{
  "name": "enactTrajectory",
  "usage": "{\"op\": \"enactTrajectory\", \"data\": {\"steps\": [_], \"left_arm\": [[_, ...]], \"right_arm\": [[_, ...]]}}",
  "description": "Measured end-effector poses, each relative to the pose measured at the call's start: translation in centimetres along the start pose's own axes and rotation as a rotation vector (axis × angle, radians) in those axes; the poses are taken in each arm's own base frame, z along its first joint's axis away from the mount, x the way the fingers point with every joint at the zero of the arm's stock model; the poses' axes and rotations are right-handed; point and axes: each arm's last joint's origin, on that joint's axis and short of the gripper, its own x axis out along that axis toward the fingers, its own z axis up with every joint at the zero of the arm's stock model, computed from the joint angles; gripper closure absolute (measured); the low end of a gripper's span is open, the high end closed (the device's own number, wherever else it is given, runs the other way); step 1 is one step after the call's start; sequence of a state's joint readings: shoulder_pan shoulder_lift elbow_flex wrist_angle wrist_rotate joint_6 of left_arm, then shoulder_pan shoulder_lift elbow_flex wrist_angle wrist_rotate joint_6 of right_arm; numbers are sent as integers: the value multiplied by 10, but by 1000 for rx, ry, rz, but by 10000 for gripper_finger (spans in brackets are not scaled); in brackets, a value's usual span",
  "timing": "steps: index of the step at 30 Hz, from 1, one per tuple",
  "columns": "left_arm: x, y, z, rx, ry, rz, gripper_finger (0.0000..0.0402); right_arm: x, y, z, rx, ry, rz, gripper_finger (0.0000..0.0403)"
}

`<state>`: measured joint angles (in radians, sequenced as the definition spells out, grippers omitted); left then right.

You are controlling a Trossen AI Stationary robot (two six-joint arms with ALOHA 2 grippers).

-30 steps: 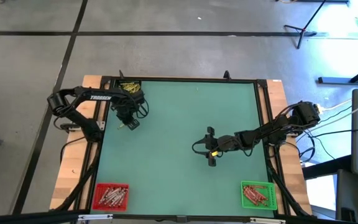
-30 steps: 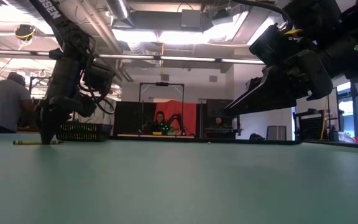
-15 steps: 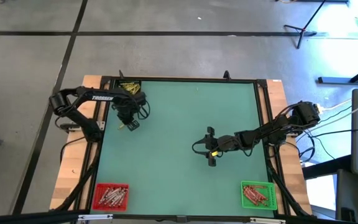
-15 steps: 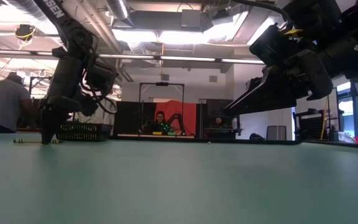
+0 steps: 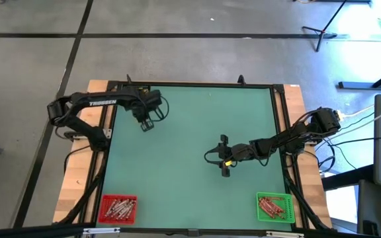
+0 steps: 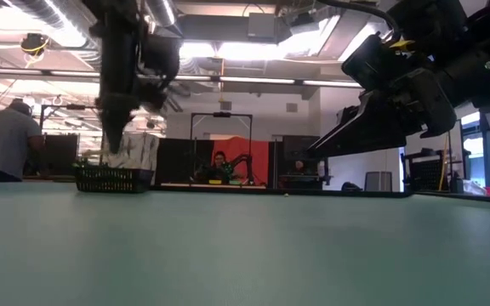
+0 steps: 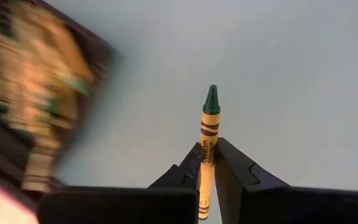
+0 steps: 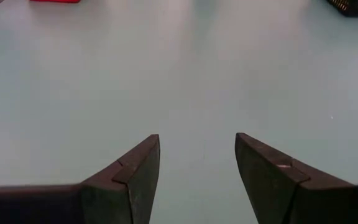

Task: Sort crayons
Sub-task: Put the green crayon into the black bin

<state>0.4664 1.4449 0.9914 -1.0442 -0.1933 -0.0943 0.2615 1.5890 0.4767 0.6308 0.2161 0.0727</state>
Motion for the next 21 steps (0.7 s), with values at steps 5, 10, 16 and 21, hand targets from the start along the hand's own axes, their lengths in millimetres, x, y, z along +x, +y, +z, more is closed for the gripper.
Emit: {"op": "enactTrajectory", "data": {"steps": [5,10,16,21], "left_arm": [[-23,11,10,61,-112,205,389],[-19,25,16,95,-148,286,389],[-2,50,16,16,-157,310,389],[11,66,12,-50,-157,326,389]], "right_arm": [[0,0,0,0,-1,0,196],[0,0,0,1,-3,0,196],[0,0,0,1,-3,0,196],[0,0,0,1,-4,0,196]]}}
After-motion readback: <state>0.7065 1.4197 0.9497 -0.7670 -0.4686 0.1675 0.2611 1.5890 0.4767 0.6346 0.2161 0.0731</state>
